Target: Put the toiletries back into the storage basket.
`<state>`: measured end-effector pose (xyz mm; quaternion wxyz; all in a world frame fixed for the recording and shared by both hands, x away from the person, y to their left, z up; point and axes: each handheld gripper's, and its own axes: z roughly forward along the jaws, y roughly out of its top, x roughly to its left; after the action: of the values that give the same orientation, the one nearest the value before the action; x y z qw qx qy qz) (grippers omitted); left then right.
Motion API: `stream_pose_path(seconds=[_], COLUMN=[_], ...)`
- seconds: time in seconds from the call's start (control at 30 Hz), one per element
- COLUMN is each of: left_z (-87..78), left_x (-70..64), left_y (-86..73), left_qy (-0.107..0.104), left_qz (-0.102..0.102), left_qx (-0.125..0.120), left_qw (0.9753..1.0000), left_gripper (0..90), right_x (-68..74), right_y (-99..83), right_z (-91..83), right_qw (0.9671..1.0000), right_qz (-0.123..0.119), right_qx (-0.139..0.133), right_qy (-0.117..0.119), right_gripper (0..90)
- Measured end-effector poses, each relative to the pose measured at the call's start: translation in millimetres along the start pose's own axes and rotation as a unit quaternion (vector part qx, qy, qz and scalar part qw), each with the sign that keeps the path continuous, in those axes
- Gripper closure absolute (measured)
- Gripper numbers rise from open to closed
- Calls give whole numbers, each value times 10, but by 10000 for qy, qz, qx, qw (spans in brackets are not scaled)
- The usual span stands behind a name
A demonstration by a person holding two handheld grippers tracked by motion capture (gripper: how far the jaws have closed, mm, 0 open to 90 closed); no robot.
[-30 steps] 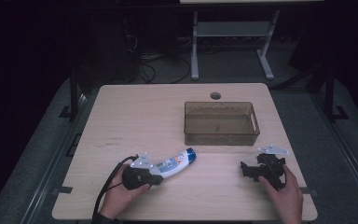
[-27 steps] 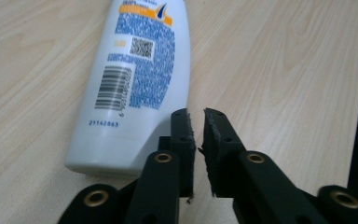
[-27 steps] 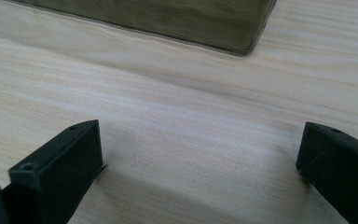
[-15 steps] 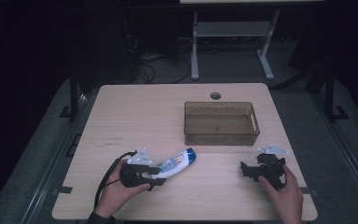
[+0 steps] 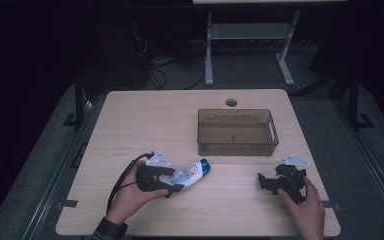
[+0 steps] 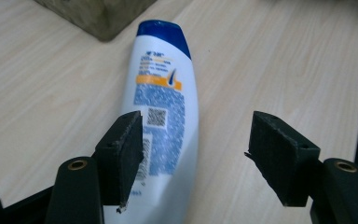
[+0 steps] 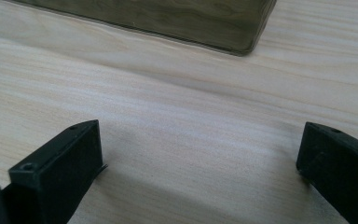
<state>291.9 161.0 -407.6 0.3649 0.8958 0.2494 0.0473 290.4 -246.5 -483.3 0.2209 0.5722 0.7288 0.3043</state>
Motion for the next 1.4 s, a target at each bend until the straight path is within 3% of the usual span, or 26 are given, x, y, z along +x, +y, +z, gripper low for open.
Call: stream_pose_path(seconds=[0.33,0.77,1.4], left_z=[91,291,660], left_x=[76,166,198], left_y=[212,395,552], left_qy=[51,76,135], left_qz=[146,80,343], left_qx=[-7,84,641], left_qw=[9999,9999,9973], left_gripper=[295,285,288], right_x=[0,0,0], right_y=[0,0,0], right_z=[0,0,0], right_qw=[10000,10000,10000], right_qz=[-2,-1,0], right_qx=[0,1,1], right_qy=[0,-1,-1], right_gripper=[0,0,0])
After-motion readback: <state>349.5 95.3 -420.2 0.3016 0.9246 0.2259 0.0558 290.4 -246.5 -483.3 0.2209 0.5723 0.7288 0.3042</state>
